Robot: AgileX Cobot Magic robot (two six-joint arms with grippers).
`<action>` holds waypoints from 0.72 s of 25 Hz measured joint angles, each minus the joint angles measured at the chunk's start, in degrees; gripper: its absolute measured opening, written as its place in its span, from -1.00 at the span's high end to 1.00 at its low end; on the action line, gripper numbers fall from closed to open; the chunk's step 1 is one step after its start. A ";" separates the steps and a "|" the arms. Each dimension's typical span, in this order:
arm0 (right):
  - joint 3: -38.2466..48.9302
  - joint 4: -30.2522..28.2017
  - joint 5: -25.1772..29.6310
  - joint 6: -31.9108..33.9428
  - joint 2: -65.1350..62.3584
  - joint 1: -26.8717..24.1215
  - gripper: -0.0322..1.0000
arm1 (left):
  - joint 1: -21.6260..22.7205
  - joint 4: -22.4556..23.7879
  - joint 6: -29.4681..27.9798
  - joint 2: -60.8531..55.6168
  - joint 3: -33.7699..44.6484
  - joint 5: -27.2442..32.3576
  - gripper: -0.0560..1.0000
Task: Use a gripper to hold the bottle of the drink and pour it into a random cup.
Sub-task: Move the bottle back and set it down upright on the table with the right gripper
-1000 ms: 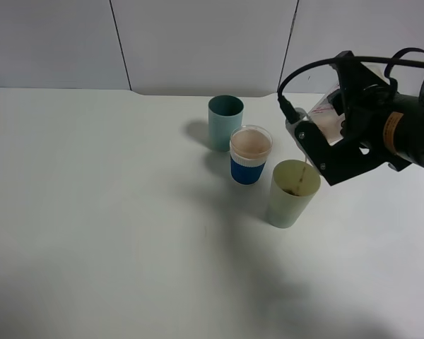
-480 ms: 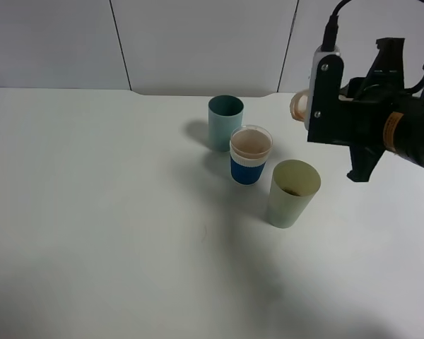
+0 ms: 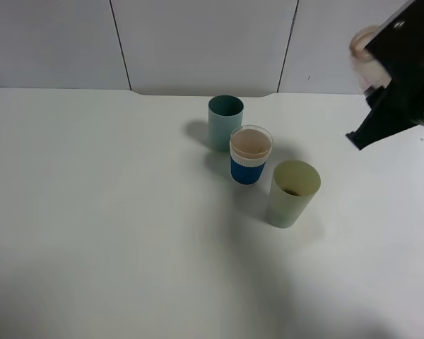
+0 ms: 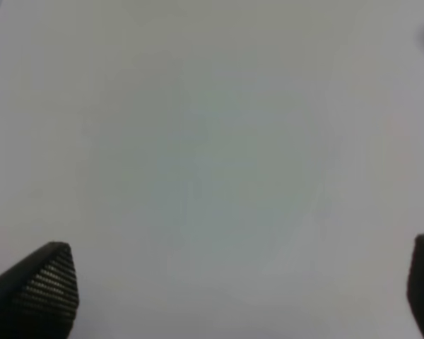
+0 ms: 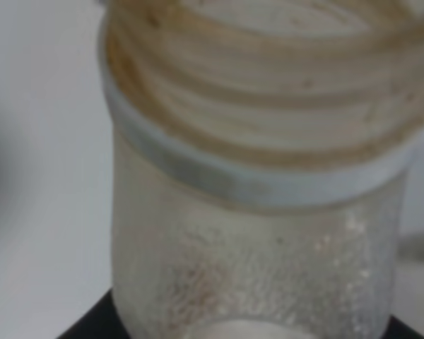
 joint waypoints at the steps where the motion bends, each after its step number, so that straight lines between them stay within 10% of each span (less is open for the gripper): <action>1: -0.53 1.74 -0.35 1.27 -0.95 -1.40 0.26 | 0.00 0.00 0.00 0.00 0.00 0.00 -0.86; 7: -1.15 13.71 -9.49 1.05 -5.48 -12.30 0.26 | 0.00 0.00 0.00 0.00 0.00 0.00 -0.86; 18: -1.15 47.08 -33.21 -25.99 -2.06 -28.30 0.26 | 0.00 0.00 0.00 0.00 0.00 0.00 -0.86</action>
